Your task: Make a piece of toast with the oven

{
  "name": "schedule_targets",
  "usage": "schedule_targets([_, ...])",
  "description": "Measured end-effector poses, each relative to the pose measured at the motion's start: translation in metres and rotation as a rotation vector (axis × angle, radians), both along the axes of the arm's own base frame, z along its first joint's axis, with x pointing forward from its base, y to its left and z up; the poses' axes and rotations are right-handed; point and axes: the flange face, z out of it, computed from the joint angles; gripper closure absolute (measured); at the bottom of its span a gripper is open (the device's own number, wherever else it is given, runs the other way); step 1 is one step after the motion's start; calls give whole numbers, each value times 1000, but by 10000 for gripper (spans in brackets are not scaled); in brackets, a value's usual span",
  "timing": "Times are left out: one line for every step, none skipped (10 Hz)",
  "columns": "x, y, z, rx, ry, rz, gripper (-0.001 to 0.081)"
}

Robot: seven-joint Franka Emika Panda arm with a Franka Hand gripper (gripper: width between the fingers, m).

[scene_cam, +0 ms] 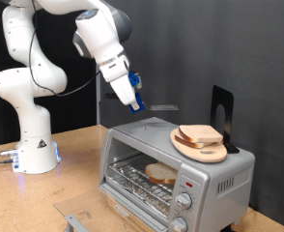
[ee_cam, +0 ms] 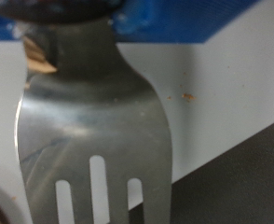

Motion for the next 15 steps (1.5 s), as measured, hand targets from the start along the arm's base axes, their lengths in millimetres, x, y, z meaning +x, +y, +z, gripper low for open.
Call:
schedule_targets([2,5,-8,-11,5,-6,423])
schedule_targets([5,8,-15,-19,8,-10,423])
schedule_targets([8,11,-21,-24,11,-11,423])
schedule_targets([10,12,-26,-27,15,-13,423])
schedule_targets([13,13,-31,-29,21,-15,423])
schedule_targets([15,14,-35,-31,24,-17,423])
schedule_targets([17,14,-39,-33,23,-20,341])
schedule_targets([19,15,-38,-33,19,-22,341])
schedule_targets([21,15,-39,-33,16,-23,153])
schedule_targets([22,16,-38,-33,11,-25,153])
schedule_targets([23,16,-38,-37,3,-26,32])
schedule_targets([23,16,-37,-43,-7,-24,8])
schedule_targets([24,17,-35,-51,-19,-19,8])
schedule_targets([25,18,-33,-58,-30,-14,6])
schedule_targets([27,20,-29,-60,-42,-9,6])
